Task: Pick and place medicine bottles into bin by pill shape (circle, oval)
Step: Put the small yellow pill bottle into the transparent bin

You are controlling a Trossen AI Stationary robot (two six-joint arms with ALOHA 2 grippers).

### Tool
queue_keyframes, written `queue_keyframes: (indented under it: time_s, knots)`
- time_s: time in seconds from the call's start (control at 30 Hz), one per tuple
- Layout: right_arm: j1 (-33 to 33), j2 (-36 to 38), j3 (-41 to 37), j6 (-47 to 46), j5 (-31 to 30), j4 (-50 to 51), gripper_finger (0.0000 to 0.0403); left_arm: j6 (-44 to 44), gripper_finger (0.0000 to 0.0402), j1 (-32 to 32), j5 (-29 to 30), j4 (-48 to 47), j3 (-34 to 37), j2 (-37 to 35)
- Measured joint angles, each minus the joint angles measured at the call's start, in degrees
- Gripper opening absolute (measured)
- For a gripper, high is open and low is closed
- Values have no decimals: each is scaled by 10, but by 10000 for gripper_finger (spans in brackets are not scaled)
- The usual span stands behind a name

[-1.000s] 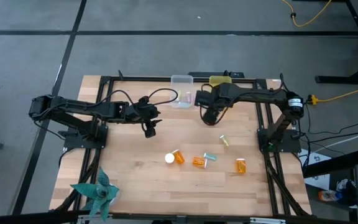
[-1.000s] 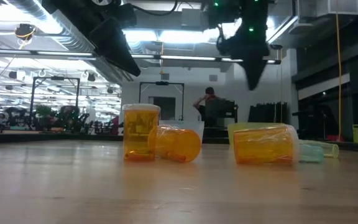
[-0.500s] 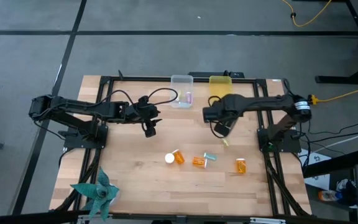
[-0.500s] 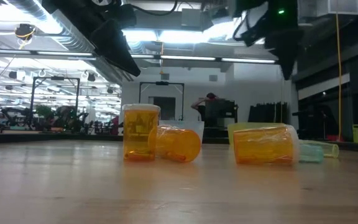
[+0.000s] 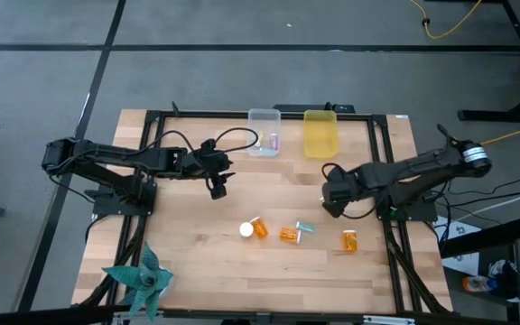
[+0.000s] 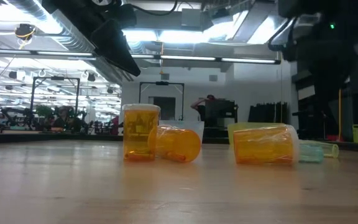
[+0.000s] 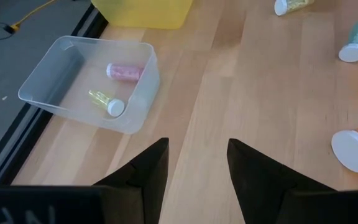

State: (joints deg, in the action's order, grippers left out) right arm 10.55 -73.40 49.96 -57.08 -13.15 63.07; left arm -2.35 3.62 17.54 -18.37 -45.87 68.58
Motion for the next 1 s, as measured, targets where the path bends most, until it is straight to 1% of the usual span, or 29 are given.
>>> queue_keyframes:
  time_s: [0.17,0.27,0.53,0.7,0.93,1.0]
  knots:
    - [14,1,-76,-25,46,-113,174,0,157,0,0,0,0,0]
    - [15,1,-112,-27,57,-171,174,0,157,0,0,0,0,0]
    - [15,1,-143,-25,53,-233,174,0,157,0,0,0,0,0]
    - [15,0,-177,-11,48,-278,174,0,157,0,0,0,0,0]
    - [15,0,-211,-9,4,-323,174,0,157,0,0,0,0,0]
    - [15,0,-222,-5,1,-336,174,0,157,0,0,0,0,0]
